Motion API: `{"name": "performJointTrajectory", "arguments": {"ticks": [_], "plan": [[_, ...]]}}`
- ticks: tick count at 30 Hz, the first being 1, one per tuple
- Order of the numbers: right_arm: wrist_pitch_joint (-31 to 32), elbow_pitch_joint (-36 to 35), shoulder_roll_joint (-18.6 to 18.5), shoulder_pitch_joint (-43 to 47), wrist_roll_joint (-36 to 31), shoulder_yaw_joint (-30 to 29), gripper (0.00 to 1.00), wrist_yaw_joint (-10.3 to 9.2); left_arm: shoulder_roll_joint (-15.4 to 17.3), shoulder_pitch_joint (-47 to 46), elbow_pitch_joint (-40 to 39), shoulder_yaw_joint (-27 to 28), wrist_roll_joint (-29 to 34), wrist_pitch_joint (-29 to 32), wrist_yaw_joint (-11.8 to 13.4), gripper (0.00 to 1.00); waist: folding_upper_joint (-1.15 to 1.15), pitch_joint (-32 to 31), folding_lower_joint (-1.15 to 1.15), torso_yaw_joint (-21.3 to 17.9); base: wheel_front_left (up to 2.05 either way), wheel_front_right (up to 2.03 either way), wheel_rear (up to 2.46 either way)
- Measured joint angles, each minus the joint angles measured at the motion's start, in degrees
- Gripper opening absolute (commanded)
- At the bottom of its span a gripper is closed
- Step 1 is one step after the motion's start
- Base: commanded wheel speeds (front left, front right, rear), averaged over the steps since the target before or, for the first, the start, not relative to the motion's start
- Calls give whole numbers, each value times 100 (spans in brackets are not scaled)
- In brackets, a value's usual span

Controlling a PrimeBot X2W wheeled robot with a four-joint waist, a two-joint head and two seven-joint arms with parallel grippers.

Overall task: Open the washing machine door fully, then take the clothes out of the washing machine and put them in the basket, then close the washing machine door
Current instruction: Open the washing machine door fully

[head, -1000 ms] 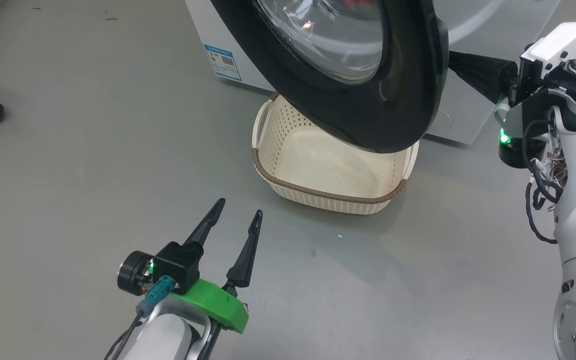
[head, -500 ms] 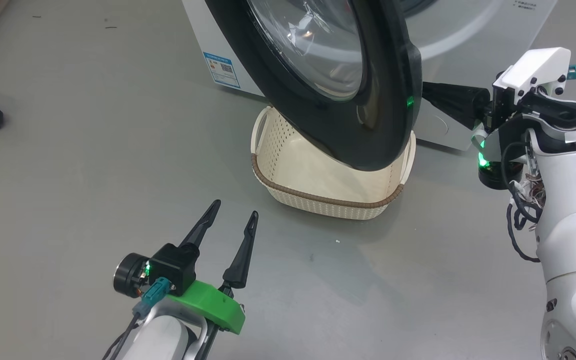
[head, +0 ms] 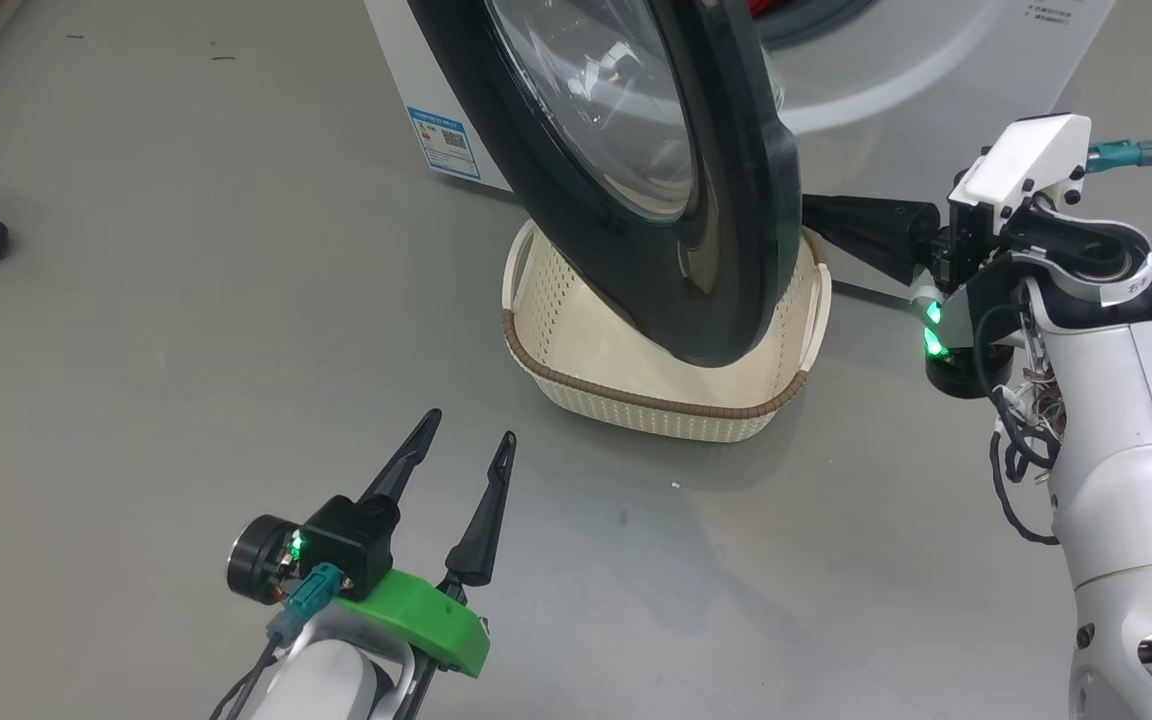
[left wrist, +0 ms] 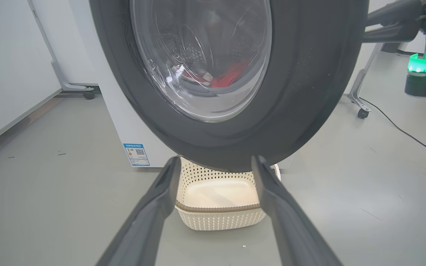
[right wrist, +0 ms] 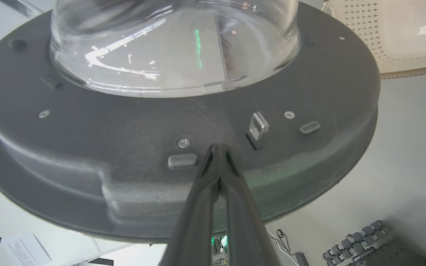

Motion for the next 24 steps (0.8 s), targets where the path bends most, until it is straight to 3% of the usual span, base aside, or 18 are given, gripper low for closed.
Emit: {"name": "performJointTrajectory", "arguments": {"ticks": [18, 24], "plan": [[-75, -316, 27, 375, 397, 438, 0, -35, 3, 19, 0, 134, 33, 0, 0, 100, 0, -136, 0, -30, 0, 0, 0], [-557, -521, 45, 505, 40, 437, 0, 274, 8, 132, 9, 225, 55, 0, 0, 100, 0, -259, 0, -115, 0, 0, 0]]}}
